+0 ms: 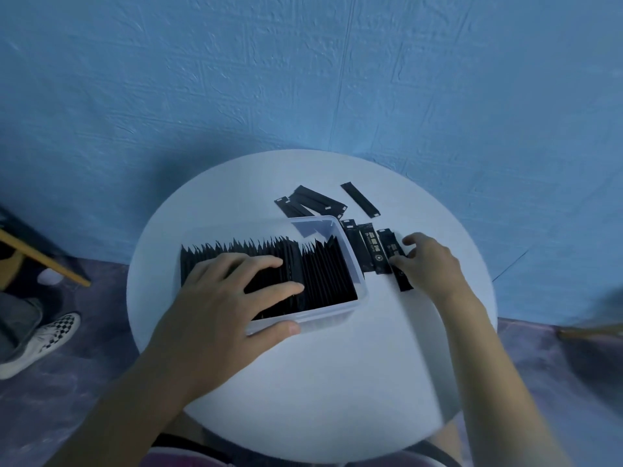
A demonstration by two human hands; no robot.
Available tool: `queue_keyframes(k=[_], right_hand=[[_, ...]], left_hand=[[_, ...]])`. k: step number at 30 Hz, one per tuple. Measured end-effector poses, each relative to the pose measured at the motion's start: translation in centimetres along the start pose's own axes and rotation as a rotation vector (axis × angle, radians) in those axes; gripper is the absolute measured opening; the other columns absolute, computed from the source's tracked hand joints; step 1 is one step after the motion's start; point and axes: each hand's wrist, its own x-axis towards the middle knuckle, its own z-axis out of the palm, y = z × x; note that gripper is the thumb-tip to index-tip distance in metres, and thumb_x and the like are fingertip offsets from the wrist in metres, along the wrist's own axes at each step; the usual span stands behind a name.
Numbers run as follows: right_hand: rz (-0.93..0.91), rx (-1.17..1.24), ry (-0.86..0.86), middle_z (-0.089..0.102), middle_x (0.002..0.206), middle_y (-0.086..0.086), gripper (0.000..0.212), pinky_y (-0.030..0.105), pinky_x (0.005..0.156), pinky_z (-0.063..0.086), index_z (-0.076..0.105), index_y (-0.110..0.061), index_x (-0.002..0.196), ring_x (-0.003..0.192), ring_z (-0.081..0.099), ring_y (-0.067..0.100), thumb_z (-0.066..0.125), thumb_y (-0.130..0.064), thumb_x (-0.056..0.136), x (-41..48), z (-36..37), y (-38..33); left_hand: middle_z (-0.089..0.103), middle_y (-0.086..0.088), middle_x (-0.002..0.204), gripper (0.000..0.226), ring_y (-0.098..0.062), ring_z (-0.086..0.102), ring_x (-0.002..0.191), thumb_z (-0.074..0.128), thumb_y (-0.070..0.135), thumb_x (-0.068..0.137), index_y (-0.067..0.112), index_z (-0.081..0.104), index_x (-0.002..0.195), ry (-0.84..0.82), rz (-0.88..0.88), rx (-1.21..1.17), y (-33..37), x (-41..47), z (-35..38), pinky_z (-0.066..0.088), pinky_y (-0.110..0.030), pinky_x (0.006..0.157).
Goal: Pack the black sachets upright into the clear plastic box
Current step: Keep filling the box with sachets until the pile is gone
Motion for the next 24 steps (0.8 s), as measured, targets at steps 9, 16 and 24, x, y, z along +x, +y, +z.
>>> queue_keyframes(k=[9, 16, 24], right_hand=[[-0.059, 0.376, 0.042, 0.066, 0.074, -0.004, 0.02, 0.035, 0.071, 0.045, 0.063, -0.02, 0.08, 0.077, 0.063, 0.026, 0.071, -0.037, 0.089, -2.3, -2.7, -1.1], [-0.375, 0.368, 0.014, 0.065, 0.063, -0.003, 0.033, 0.034, 0.064, 0.048, 0.056, -0.015, 0.076, 0.063, 0.063, 0.019, 0.073, -0.041, 0.087, -8.8, -3.2, -9.8], [-0.409, -0.053, -0.004, 0.066, 0.085, 0.002, 0.03, 0.036, 0.07, 0.041, 0.054, -0.019, 0.098, 0.085, 0.06, 0.029, 0.059, -0.048, 0.094, -9.7, 1.1, -11.2]], left_hand=[[0.053, 0.015, 0.137, 0.049, -0.019, 0.05, 0.121, 0.041, 0.069, 0.091, 0.046, 0.062, 0.128, -0.011, -0.014, -0.012, 0.1, 0.0, 0.0, 0.039, -0.044, 0.101], [0.055, 0.013, 0.137, 0.048, -0.02, 0.051, 0.12, 0.043, 0.068, 0.091, 0.045, 0.062, 0.129, 0.028, 0.004, -0.01, 0.0, 0.0, 0.2, 0.042, -0.046, 0.099], [0.055, 0.013, 0.137, 0.049, -0.02, 0.05, 0.119, 0.044, 0.068, 0.091, 0.044, 0.061, 0.13, 0.056, 0.0, -0.017, 0.0, -0.1, 0.3, 0.038, -0.042, 0.1]])
